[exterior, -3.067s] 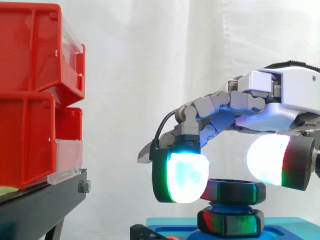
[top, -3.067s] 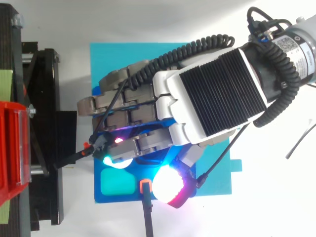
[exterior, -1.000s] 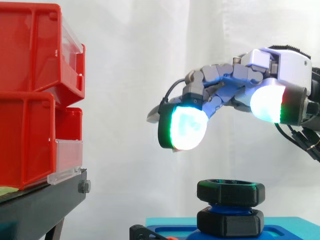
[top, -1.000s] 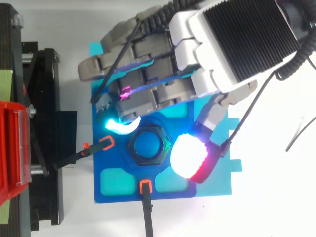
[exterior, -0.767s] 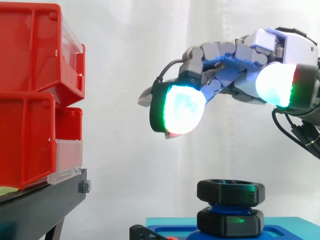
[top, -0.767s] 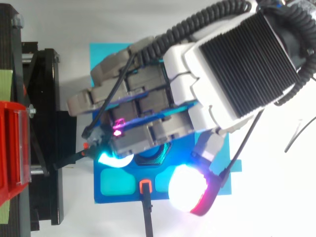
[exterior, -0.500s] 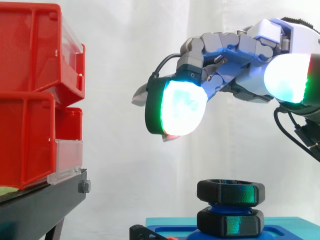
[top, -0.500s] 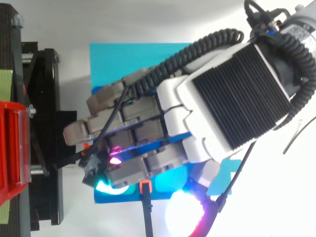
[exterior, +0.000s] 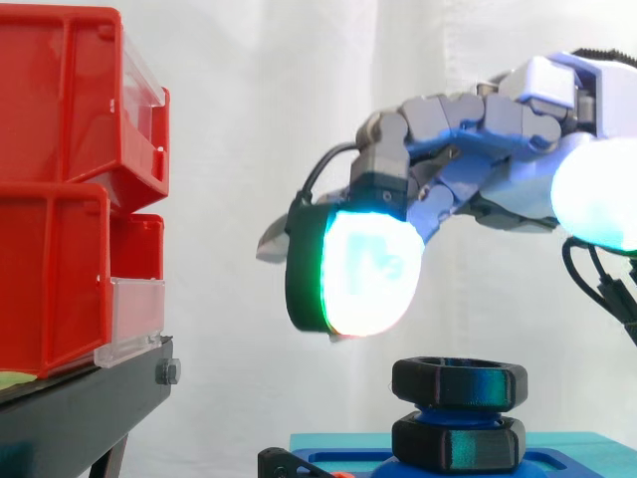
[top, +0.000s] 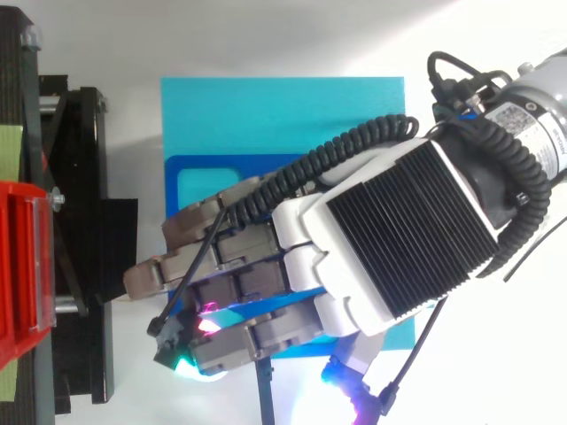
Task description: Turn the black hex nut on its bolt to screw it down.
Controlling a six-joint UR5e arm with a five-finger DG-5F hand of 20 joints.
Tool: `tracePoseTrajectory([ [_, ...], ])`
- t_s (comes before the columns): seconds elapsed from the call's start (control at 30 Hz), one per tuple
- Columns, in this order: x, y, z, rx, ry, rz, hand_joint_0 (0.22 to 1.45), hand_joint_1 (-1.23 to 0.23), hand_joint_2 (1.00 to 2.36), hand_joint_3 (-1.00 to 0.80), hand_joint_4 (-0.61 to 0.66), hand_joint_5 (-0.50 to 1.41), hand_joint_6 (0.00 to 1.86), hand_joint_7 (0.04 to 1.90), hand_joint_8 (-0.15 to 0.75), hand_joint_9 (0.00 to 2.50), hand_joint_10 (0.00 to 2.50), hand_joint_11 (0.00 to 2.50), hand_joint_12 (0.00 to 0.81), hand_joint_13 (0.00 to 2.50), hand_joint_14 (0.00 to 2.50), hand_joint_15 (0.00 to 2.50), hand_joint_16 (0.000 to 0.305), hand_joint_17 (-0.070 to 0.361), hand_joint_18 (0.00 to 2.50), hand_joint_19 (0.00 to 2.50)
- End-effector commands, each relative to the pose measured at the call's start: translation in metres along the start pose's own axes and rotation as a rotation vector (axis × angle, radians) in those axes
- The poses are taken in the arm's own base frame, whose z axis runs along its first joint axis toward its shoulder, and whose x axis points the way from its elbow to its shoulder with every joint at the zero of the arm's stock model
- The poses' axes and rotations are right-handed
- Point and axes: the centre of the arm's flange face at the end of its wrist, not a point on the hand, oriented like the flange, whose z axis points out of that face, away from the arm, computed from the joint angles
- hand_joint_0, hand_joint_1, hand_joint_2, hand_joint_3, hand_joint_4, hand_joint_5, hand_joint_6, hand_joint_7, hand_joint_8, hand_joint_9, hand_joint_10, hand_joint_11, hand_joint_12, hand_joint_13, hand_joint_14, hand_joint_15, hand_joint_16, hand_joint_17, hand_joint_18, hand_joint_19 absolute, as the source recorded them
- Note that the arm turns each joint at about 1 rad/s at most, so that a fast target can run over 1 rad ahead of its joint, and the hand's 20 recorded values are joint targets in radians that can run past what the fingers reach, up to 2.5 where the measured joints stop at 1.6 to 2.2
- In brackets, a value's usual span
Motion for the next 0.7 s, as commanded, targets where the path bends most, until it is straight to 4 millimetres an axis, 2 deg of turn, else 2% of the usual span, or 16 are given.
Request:
tracePoseTrajectory([
  [0.0,0.009,0.001,-0.004,0.002,-0.011,-0.003,0.51,-0.26,1.0,-0.5,0.27,-0.04,0.5,1.04,0.315,0.86,0.01,0.31,0.325,0.51,0.01,0.17,0.055,0.124,0.43,0.57],
  [0.47,0.011,-0.002,-0.009,-0.009,-0.002,-0.005,0.51,-0.26,1.0,-0.5,0.27,-0.04,0.5,1.04,0.31,0.86,0.01,0.31,0.328,0.49,0.01,0.17,0.055,0.124,0.41,0.57],
  [0.57,0.029,-0.004,-0.009,-0.009,0.013,0.008,0.51,-0.26,1.0,-0.5,0.27,-0.04,0.5,1.04,0.309,0.86,0.01,0.32,0.329,0.49,0.01,0.17,0.055,0.123,0.41,0.57],
  [0.63,0.031,-0.006,-0.009,-0.01,0.009,0.006,0.51,-0.26,1.0,-0.5,0.28,-0.04,0.5,1.04,0.313,0.86,0.01,0.32,0.329,0.49,0.01,0.17,0.055,0.123,0.41,0.57],
  [0.67,0.038,-0.007,-0.01,-0.009,0.013,0.012,0.51,-0.26,1.0,-0.5,0.28,-0.04,0.5,1.04,0.313,0.86,0.01,0.32,0.329,0.49,0.01,0.18,0.055,0.123,0.41,0.57],
])
